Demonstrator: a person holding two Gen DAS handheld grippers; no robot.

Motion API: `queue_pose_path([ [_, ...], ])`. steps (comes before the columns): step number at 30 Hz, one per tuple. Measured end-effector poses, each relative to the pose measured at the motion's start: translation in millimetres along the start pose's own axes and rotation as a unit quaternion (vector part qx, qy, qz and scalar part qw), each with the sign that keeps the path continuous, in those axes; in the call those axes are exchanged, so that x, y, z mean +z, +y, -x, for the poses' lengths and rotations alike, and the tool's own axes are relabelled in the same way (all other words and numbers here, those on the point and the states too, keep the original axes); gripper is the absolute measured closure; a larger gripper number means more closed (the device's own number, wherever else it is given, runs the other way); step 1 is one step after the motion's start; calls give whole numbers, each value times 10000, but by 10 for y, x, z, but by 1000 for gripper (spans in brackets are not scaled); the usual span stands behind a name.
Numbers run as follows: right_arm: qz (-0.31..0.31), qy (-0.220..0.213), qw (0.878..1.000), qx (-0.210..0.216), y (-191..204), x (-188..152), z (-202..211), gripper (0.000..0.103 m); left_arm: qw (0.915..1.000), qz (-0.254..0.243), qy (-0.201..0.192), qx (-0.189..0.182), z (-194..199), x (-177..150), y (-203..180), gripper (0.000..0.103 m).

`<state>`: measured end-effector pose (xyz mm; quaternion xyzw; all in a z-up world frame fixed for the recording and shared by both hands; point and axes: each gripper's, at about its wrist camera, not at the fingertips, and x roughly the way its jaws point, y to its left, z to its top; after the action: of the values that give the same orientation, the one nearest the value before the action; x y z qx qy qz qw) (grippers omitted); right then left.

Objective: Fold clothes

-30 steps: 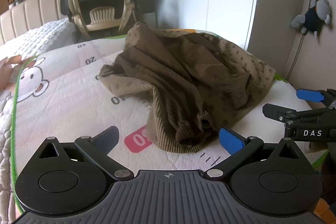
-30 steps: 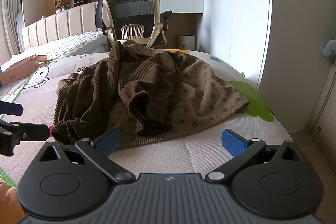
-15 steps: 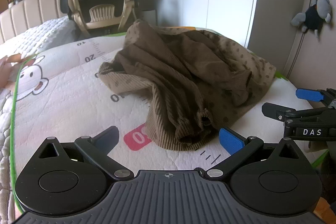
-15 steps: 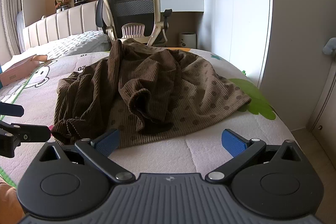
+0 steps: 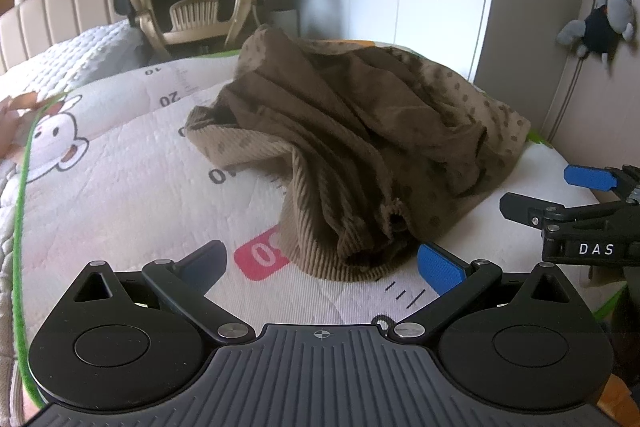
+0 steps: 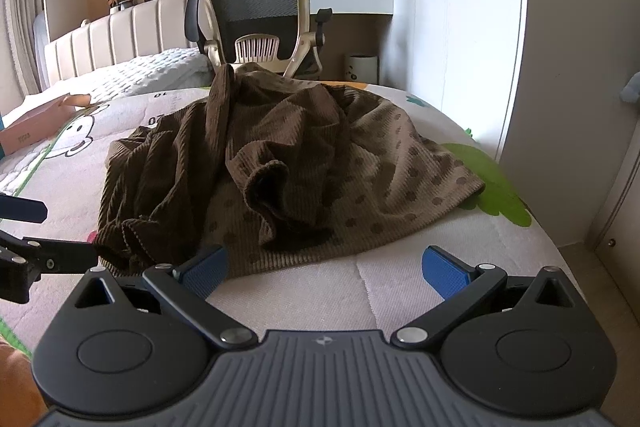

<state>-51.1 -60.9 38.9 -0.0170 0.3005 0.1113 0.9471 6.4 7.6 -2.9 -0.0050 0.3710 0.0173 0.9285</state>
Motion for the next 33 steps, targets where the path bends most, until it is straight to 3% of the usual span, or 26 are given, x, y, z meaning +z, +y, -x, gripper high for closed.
queue_pose_path([
  [8, 61, 129, 9998, 119, -2, 57, -61, 0, 9999, 30, 127, -42, -61, -14, 22, 0],
  [11, 173, -1, 9997, 169, -34, 233, -108, 0, 9999, 93, 112, -63, -56, 5, 66, 0],
  [16, 182, -16, 9985, 506, -114, 696, -505, 0, 9983, 422, -377, -130, -22, 390, 366, 0],
  [19, -308, 510, 9942, 890, -229, 807, -965, 0, 9957, 598, -617, -354, -206, 703, 576, 0],
  [22, -1005, 1071, 9826, 1138, -373, 730, -1324, 0, 9946, 887, -375, -379, -599, 952, 756, 0],
  [27, -1093, 606, 9835, 1310, -420, 592, -1280, 0, 9947, 979, -50, -324, -1046, 1090, 936, 0],
  [31, -322, 927, 9865, 1313, -307, 742, -1293, 0, 9957, 805, 102, -436, -1242, 1101, 1020, 0],
  [33, -131, 552, 9902, 1275, -343, 961, -1270, 0, 9946, 861, 96, -567, -1297, 1129, 1098, 0],
])
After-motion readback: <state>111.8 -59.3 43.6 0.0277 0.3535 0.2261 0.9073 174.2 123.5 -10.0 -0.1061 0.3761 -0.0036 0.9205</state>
